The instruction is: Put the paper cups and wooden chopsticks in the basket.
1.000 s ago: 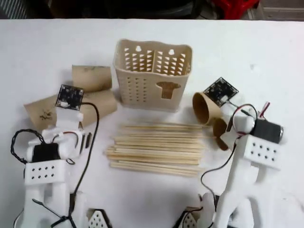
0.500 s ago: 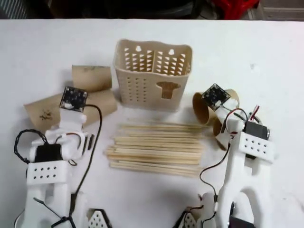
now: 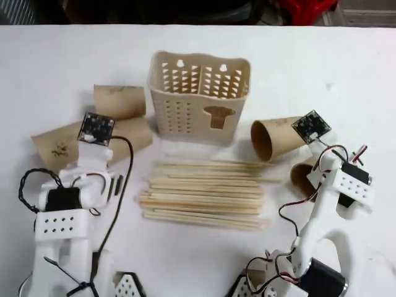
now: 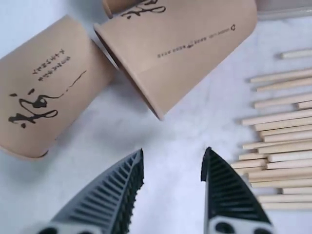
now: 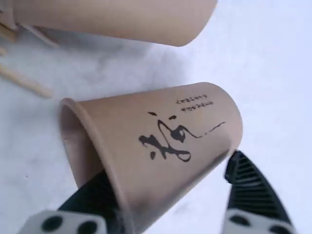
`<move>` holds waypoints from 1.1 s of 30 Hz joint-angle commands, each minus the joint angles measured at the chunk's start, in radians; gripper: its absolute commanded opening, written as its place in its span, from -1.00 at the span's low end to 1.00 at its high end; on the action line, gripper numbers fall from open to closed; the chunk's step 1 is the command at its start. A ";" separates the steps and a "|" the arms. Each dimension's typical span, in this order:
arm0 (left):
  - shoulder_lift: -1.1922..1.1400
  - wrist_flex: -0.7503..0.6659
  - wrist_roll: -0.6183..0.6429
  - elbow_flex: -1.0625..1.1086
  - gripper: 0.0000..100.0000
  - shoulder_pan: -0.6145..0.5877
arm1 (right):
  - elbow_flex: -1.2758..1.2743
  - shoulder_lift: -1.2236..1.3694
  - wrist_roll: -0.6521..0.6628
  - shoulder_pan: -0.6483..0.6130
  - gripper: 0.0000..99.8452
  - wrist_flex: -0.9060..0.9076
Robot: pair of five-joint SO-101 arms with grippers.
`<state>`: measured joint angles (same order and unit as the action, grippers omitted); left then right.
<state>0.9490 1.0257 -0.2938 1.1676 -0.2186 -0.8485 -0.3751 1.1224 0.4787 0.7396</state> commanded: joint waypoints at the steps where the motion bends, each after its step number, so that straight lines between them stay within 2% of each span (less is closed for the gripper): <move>1: 0.015 -0.025 -0.005 0.008 -0.59 0.015 | 0.017 -0.005 -0.023 0.022 -0.88 -0.038; 3: 0.018 -0.028 -0.005 0.014 -0.59 0.016 | 0.040 -0.007 -0.084 0.038 -0.98 -0.033; 8: 0.015 -0.028 -0.005 0.018 -0.59 0.053 | 0.150 -0.007 -0.226 0.097 -0.97 0.019; 13: 0.015 -0.028 -0.003 0.018 -0.59 0.053 | 0.345 -0.007 -0.350 0.104 -0.97 0.243; 19: 0.015 -0.028 -0.003 0.018 -0.59 0.053 | 0.695 -0.008 -0.537 0.091 -0.97 0.509; 23: 0.019 -0.028 -0.003 0.018 -0.59 0.053 | 0.924 -0.016 -0.666 -0.027 -0.97 0.656; 29: 0.019 -0.028 -0.003 0.018 -0.59 0.053 | 1.142 -0.050 -0.848 -0.358 -0.97 0.754; 33: 0.019 -0.028 -0.003 0.018 -0.59 0.053 | 1.178 -0.013 -0.937 -0.562 -0.97 0.750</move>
<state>0.9490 1.0257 -0.2938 1.1937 -0.1834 0.2716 -0.3874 0.2447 0.0506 1.4914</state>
